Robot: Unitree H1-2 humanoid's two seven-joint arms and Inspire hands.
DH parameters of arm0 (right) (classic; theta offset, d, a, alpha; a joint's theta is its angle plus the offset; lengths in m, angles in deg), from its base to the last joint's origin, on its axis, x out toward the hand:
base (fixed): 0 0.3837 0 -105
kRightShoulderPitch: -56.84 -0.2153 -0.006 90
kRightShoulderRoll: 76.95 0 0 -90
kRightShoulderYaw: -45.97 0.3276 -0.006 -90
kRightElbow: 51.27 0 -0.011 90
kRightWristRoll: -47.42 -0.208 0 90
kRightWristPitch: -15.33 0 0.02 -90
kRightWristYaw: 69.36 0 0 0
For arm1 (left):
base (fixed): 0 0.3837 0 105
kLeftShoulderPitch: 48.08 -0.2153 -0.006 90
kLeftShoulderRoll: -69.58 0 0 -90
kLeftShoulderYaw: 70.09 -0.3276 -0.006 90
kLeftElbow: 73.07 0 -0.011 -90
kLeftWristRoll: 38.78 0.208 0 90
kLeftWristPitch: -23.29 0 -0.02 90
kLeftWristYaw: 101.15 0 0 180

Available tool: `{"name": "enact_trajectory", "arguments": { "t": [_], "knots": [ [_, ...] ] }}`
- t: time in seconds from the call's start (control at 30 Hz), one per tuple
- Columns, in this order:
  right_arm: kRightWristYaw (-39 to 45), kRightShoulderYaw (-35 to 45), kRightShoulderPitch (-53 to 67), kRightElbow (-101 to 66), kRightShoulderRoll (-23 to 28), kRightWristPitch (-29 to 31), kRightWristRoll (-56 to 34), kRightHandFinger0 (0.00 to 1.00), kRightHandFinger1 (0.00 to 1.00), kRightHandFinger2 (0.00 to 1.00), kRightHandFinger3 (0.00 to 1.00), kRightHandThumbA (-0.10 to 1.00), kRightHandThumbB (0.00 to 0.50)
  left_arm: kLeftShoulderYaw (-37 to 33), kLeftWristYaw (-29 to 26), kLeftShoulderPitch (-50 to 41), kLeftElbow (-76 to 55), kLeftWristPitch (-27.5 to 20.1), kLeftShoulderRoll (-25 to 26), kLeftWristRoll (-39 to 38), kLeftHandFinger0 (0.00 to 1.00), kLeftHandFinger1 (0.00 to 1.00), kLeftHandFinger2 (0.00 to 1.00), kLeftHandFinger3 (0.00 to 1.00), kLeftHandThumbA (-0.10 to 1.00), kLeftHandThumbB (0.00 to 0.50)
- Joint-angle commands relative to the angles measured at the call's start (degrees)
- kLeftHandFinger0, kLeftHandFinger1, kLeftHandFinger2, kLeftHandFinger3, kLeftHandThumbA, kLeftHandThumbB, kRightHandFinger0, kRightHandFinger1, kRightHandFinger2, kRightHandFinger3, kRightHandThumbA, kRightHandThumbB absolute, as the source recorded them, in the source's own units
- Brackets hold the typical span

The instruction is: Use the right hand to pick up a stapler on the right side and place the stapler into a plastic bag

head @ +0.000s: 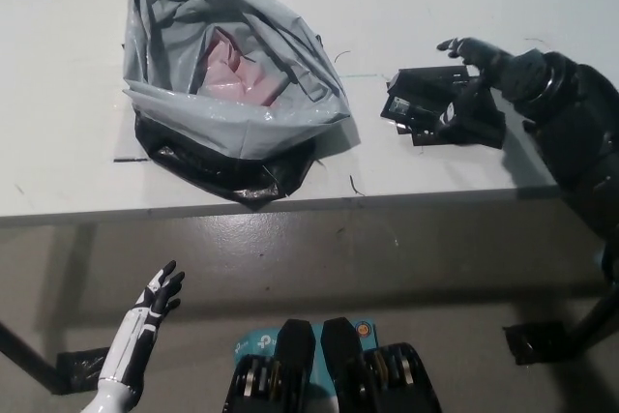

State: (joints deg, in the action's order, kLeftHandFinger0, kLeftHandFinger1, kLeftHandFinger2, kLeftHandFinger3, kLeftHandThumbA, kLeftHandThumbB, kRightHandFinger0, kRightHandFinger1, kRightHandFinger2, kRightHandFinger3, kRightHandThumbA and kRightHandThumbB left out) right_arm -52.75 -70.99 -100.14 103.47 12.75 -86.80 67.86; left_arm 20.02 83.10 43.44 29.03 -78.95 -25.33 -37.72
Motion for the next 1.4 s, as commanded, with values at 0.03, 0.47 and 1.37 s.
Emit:
{"name": "enact_trajectory", "arguments": {
  "t": [0.03, 0.47, 1.37],
  "knots": [
    [-2.41, -0.44, -2.76, -0.24, 0.34, 4.32, 2.57, 1.0, 1.0, 1.0, 1.0, 1.0, 0.43, 0.01, 0.55, 0.55, -0.38, -2.82, 0.33, -0.23, 1.0, 1.0, 1.0, 1.0, 1.0, 0.5],
    [-3.26, -0.74, -3.32, 2.32, -0.75, 5.69, 4.37, 1.0, 1.0, 1.0, 1.0, 1.0, 0.415, -0.04, 0.67, 0.56, -0.81, -2.94, 0.53, 0.23, 1.0, 1.0, 1.0, 1.0, 1.0, 0.5],
    [-16.03, 1.17, -3.11, 8.74, 0.02, 14.11, 5.07, 0.37, 0.6, 0.73, 0.5, 0.52, 0.171, -0.21, 0.13, 2.31, 0.33, -3.54, 0.83, 2.67, 1.0, 1.0, 1.0, 1.0, 1.0, 0.5]
  ]
}}
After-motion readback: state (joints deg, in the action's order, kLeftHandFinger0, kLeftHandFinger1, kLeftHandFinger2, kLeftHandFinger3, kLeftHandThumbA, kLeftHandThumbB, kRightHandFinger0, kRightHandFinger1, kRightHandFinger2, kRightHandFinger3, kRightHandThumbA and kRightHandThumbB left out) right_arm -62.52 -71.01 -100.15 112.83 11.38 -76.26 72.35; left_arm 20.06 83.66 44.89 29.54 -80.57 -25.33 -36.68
